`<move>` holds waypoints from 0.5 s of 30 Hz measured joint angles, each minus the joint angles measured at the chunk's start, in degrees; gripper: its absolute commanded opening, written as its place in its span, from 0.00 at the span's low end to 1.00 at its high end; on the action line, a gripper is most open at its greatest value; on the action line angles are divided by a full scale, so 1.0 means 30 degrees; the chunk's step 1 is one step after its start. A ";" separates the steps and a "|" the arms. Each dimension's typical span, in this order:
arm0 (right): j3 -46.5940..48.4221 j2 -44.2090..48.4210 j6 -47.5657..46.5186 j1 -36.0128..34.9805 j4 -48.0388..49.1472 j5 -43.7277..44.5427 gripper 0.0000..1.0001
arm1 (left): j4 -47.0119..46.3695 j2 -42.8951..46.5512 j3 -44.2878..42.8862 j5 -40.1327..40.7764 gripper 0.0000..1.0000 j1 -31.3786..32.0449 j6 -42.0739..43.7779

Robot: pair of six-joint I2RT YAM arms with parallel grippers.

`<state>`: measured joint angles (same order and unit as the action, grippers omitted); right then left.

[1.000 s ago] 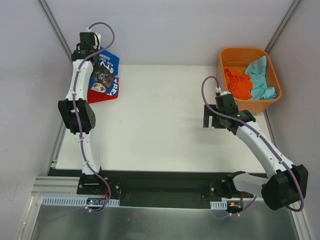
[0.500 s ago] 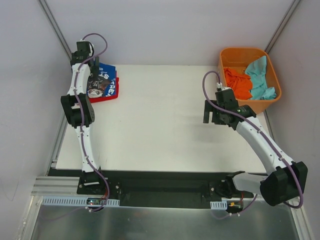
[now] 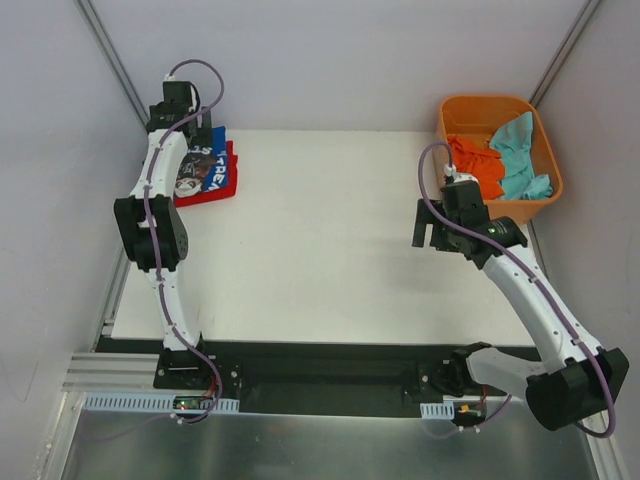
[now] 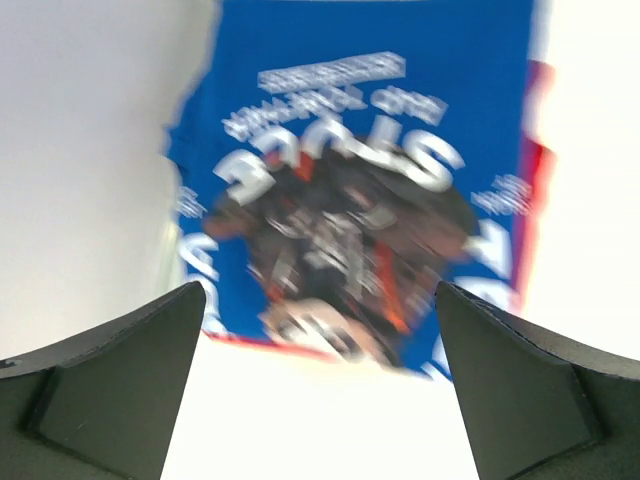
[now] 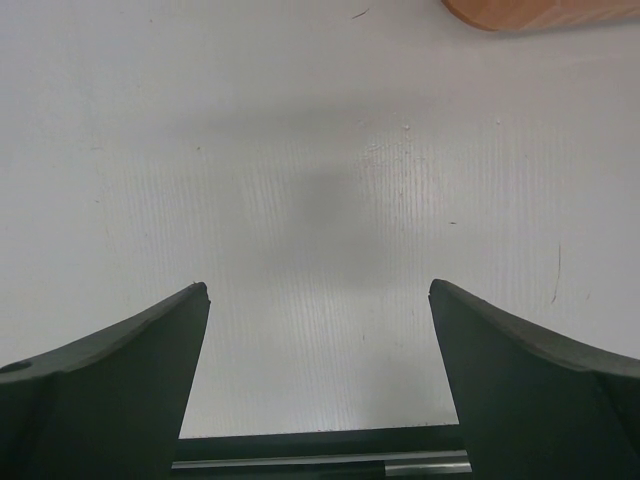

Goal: Fold and stack the t-shirts
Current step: Neatly place the folded tshirt to the corner

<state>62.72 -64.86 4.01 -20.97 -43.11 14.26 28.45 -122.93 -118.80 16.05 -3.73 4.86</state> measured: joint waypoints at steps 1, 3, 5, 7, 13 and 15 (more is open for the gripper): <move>0.0000 0.0219 0.0022 0.0000 -0.0051 0.0036 0.97 | 0.0058 0.0714 0.0692 -0.0248 0.99 0.0233 -0.0401; 0.0000 0.0823 0.0080 0.0000 -0.0204 0.0160 0.97 | 0.0015 0.2499 0.2280 -0.0925 0.99 0.0750 -0.1450; 0.0000 0.1457 0.0160 0.0007 -0.0306 0.0328 0.97 | -0.0095 0.4473 0.4007 -0.1800 0.99 0.1239 -0.2659; 0.0007 0.1909 0.0226 0.0058 -0.0350 0.0495 0.97 | -0.0168 0.6696 0.6047 -0.2718 0.99 0.1683 -0.4175; 0.0474 0.2113 0.0306 0.1115 -0.0474 0.0605 0.97 | -0.0750 1.3923 1.3129 -0.2608 0.99 0.4561 -0.8014; 0.1297 0.1712 0.0291 0.2157 -0.0466 0.0423 0.97 | -0.1035 1.6254 1.5701 -0.2419 0.99 0.6404 -0.9034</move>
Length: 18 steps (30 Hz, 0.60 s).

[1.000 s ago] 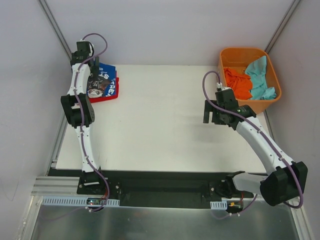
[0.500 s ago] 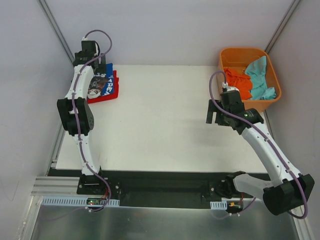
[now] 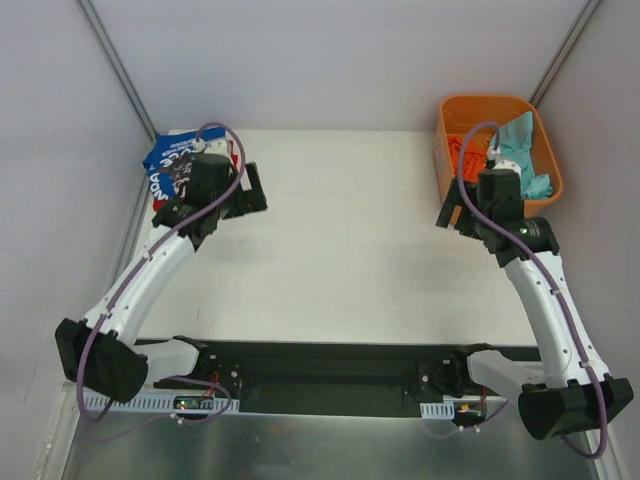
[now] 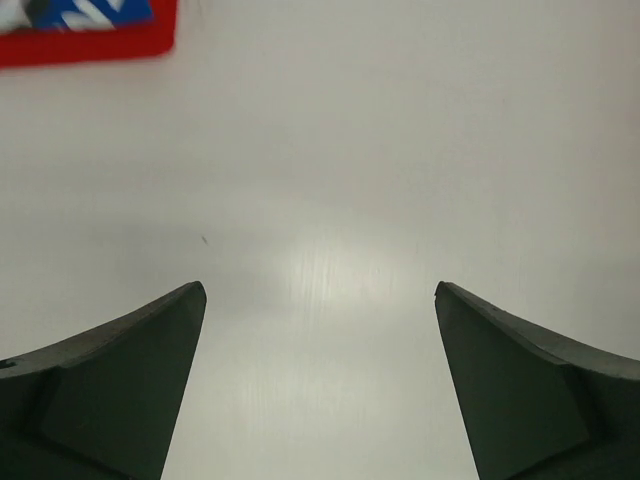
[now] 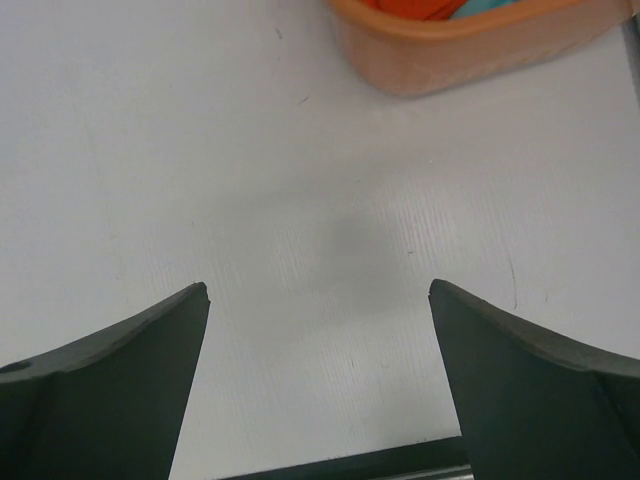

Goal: Fold and stack the t-shirts
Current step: Neatly place the folded tshirt to the corner

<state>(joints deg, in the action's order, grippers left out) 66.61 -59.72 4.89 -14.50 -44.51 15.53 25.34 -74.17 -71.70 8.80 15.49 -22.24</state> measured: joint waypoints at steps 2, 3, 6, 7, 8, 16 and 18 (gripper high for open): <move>0.1180 -0.0750 0.0000 0.1202 0.0051 -0.0350 0.97 | -0.0022 0.2084 0.2484 0.0066 0.99 0.1523 -0.0903; 0.1916 -0.1282 -0.0007 0.1800 0.0131 -0.0576 0.97 | -0.0066 0.3031 0.3679 0.0109 0.99 0.1821 -0.1319; 0.3738 -0.2907 -0.0109 0.3126 0.0335 -0.1137 0.97 | 0.0255 0.5610 0.6725 0.0262 0.99 0.1916 -0.2324; 0.4248 -0.3439 -0.0168 0.3475 0.0393 -0.1253 0.97 | 0.0437 0.6564 0.7650 0.0284 0.99 0.1829 -0.2579; 0.5093 -0.4262 -0.0240 0.3934 0.0342 -0.1435 0.97 | 0.0554 0.7395 0.8298 0.0299 0.99 0.1814 -0.2812; 1.0637 -1.0586 -0.0889 0.7329 0.0240 -0.2565 0.97 | 0.0357 1.1023 0.9202 0.0758 0.99 0.1814 -0.3803; 1.0477 -1.1081 -0.1005 0.7643 0.0197 -0.3060 0.97 | 0.0306 1.0812 0.9202 0.0750 0.99 0.1814 -0.3825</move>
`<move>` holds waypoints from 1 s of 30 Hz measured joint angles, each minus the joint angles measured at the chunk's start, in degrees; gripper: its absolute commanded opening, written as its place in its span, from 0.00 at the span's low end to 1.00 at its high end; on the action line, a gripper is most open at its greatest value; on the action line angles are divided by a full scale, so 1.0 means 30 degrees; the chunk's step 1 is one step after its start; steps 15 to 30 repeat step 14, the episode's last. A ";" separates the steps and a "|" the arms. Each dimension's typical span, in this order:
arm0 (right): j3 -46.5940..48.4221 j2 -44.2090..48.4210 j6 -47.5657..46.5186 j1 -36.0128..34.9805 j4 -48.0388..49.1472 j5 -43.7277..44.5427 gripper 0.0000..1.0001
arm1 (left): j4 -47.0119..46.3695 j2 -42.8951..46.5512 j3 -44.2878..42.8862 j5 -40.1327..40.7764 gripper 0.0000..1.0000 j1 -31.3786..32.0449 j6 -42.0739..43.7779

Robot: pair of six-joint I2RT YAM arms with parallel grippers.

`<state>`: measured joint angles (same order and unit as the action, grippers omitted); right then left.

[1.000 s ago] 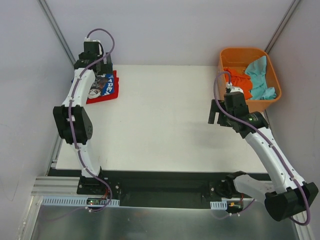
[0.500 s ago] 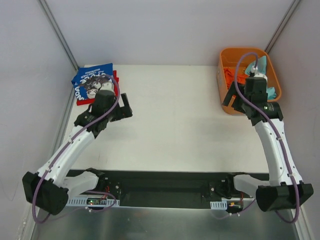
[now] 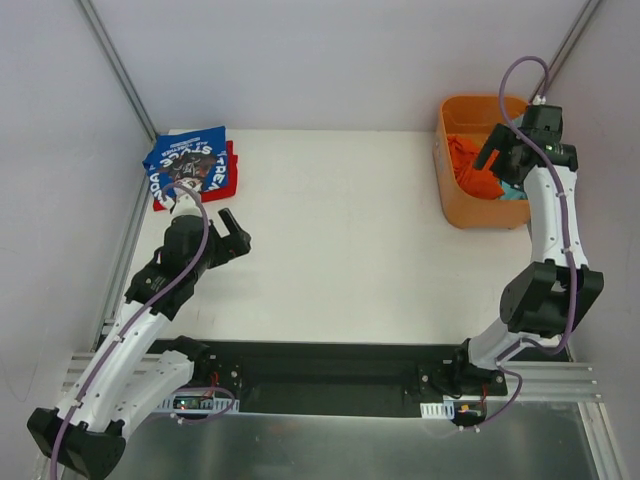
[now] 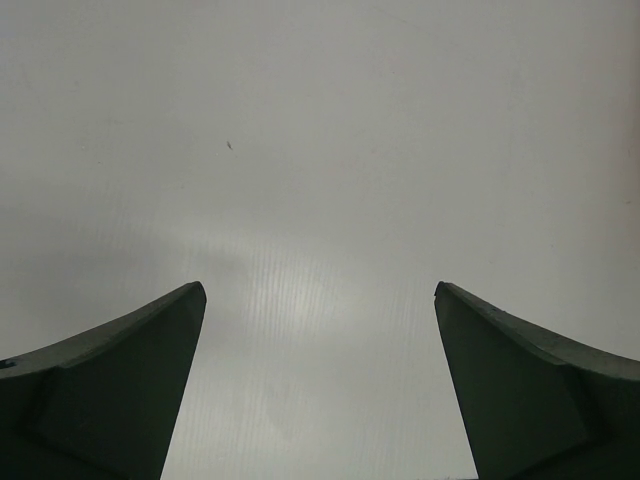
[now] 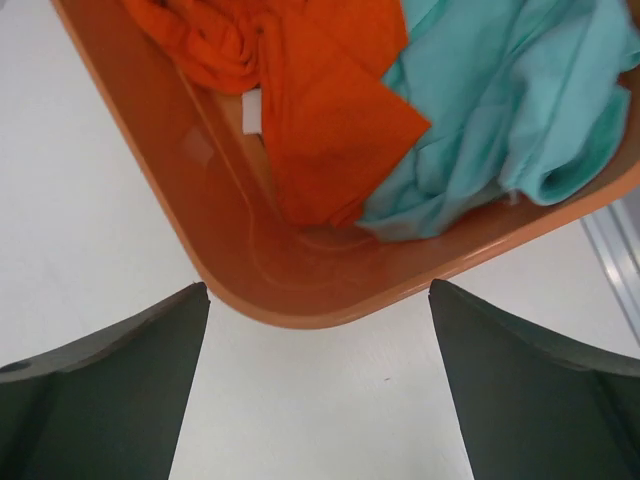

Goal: Fold and stack the t-shirts
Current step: Neatly place the folded tshirt to the corner

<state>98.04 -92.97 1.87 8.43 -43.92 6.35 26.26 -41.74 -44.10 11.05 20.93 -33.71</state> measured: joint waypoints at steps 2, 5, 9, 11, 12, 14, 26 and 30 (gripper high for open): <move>-0.0780 0.0087 -0.0044 0.0000 0.0175 -0.0809 0.97 | -0.0022 -0.0415 -0.0007 -0.0007 0.99 0.0000 0.0000; -0.2659 0.0918 -0.0146 -0.0102 0.0925 -0.1902 0.97 | -0.0007 -0.1144 -0.0015 -0.0007 0.99 0.0000 -0.0007; -0.5129 0.2900 -0.0138 -0.0168 0.2127 -0.2951 0.97 | 0.0189 -0.1851 -0.0240 0.0066 0.99 0.0000 -0.0291; -0.6069 0.4124 -0.0124 -0.0175 0.2776 -0.3249 0.97 | 0.0437 -0.2033 -0.0525 0.0204 0.99 0.0000 -0.0517; -0.6360 0.4670 -0.0131 -0.0182 0.3038 -0.3359 0.97 | 0.0568 -0.2127 -0.0721 0.0342 0.99 0.0000 -0.0605; -0.6615 0.5493 -0.0138 -0.0182 0.3548 -0.3483 0.97 | 0.0882 -0.2295 -0.1144 0.0641 0.99 0.0000 -0.0801; -0.6615 0.5493 -0.0138 -0.0182 0.3548 -0.3483 0.97 | 0.0882 -0.2295 -0.1144 0.0641 0.99 0.0000 -0.0801; -0.6615 0.5493 -0.0138 -0.0182 0.3548 -0.3483 0.97 | 0.0882 -0.2295 -0.1144 0.0641 0.99 0.0000 -0.0801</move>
